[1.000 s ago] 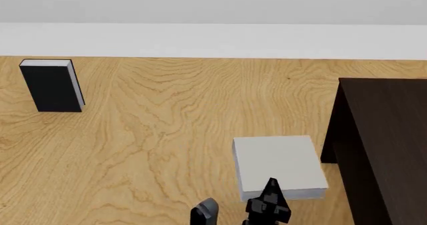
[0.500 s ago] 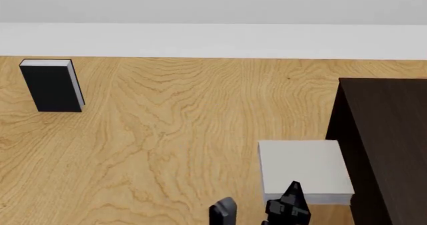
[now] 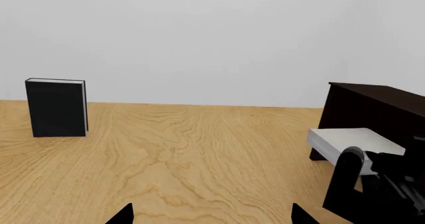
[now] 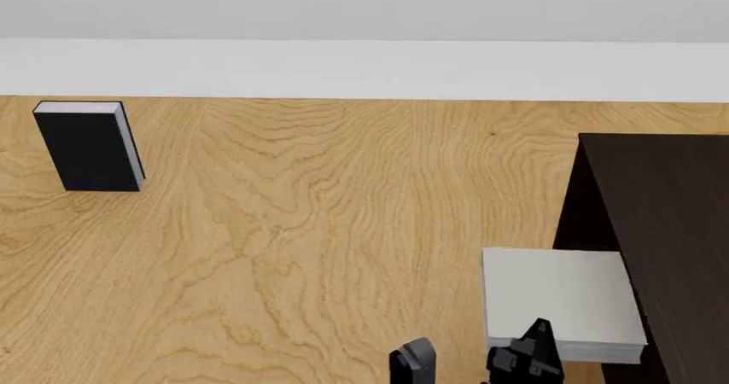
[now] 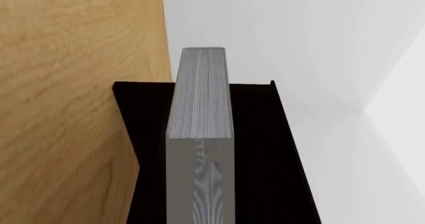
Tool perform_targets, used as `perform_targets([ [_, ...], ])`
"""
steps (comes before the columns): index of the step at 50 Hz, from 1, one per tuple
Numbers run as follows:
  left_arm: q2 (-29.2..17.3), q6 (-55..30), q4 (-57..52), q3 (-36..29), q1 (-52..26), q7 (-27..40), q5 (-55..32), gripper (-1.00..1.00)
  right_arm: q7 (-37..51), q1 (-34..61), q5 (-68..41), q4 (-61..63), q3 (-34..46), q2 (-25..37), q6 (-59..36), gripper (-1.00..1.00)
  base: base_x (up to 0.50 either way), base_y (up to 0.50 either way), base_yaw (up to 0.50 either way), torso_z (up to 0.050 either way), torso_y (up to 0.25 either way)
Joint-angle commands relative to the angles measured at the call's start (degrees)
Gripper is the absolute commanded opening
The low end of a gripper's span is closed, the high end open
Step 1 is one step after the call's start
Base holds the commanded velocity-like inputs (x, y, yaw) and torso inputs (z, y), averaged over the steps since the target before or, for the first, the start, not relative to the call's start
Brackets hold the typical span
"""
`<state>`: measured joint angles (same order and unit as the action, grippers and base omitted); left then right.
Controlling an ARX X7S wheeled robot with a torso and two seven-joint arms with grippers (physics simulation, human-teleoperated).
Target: Pick up the book on the right and place it on the cabinet shelf.
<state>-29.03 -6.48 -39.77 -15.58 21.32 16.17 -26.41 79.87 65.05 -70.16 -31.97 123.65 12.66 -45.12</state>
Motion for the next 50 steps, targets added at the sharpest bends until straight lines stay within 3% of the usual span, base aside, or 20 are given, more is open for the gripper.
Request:
perform_targets([
  [1,-0.1,0.2,0.2,-0.2,0.0,0.1,-0.1,1.00,0.3,-0.2,2.8,-2.2,0.1,0.5,-4.3,-1.00,0.00,0.00,0.00,0.000,0.000],
  [50,-0.7,1.0,0.4,-0.7,0.2,0.8,-0.2,1.00,-1.6,-3.9,1.2,-11.5,-3.4,3.7,-4.5,-1.00,0.00,0.00,0.00,0.000,0.001],
])
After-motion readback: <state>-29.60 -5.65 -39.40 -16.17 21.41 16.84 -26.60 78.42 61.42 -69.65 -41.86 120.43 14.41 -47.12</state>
